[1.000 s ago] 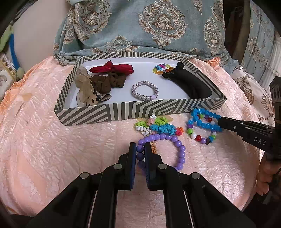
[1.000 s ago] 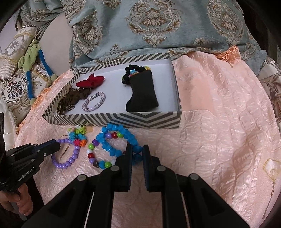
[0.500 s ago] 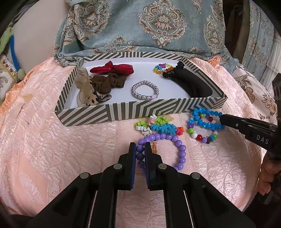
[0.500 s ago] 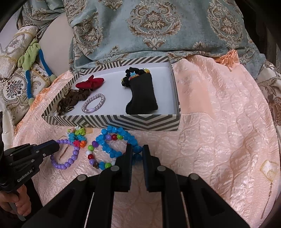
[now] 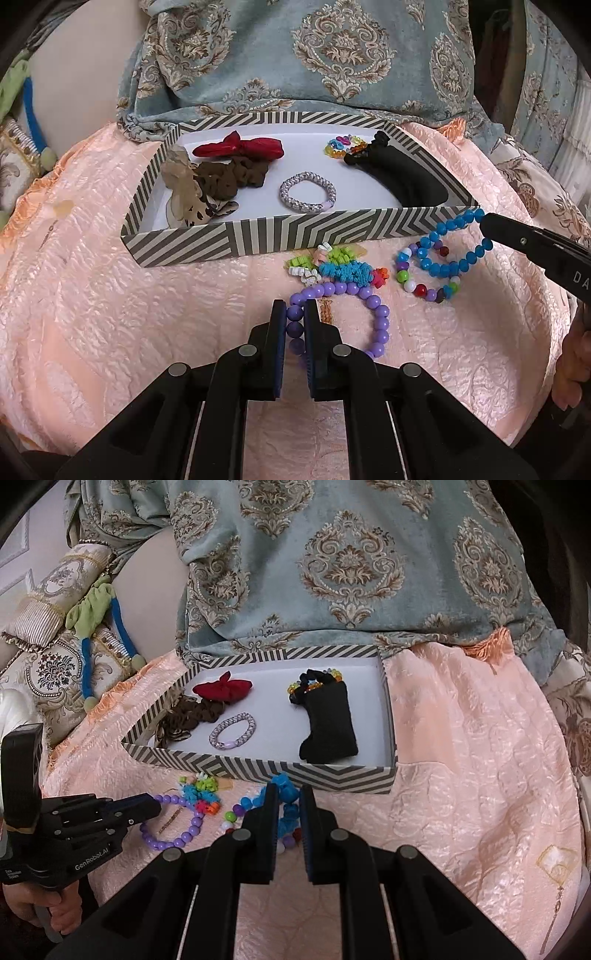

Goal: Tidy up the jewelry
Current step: 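Carry purple bracelet with left tool and blue bracelet with right tool into box, open both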

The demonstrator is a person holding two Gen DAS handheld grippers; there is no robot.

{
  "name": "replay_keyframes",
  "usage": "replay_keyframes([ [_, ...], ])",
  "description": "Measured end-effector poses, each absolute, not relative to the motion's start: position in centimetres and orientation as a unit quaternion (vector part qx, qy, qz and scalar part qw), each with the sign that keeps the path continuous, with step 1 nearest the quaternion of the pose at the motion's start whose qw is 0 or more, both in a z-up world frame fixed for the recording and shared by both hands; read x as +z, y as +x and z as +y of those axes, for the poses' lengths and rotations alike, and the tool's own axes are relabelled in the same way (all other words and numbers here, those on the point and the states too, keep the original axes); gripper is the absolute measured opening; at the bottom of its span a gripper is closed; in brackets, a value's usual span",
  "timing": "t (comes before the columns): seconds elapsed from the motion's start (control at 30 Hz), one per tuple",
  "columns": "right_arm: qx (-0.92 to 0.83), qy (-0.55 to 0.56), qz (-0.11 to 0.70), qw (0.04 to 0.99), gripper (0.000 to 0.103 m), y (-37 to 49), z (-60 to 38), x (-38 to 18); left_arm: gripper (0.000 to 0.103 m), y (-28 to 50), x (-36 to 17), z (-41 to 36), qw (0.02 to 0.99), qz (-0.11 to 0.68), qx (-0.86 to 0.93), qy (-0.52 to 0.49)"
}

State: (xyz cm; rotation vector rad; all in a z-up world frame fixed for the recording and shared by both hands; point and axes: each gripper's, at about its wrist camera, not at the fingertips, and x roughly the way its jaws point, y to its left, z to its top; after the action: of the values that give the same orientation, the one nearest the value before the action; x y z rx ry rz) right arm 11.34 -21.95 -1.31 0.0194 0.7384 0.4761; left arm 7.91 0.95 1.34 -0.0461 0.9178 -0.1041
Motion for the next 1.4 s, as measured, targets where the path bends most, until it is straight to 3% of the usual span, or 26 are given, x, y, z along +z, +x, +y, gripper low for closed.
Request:
replay_keyframes([
  [0.4, 0.242, 0.016, 0.335, 0.910, 0.011, 10.7, -22.0, -0.2, 0.000, 7.5, 4.4, 3.0, 0.902, 0.422, -0.053, -0.066],
  [0.87, 0.266, 0.016, 0.272, 0.925, 0.011, 11.3, -21.1, 5.9, 0.000, 9.7, 11.8, 3.9, 0.920, 0.379, -0.062, -0.075],
  [1.13, 0.265, 0.000, 0.330, 0.906, 0.011, 17.1, -17.6, 5.0, 0.000, 16.9, 13.4, 0.8, 0.926, 0.369, -0.068, -0.033],
  [1.4, 0.286, 0.053, 0.375, 0.880, 0.011, 20.1, -17.2, 1.0, 0.000, 25.1, 10.4, 0.2, 0.905, 0.402, -0.092, -0.104],
])
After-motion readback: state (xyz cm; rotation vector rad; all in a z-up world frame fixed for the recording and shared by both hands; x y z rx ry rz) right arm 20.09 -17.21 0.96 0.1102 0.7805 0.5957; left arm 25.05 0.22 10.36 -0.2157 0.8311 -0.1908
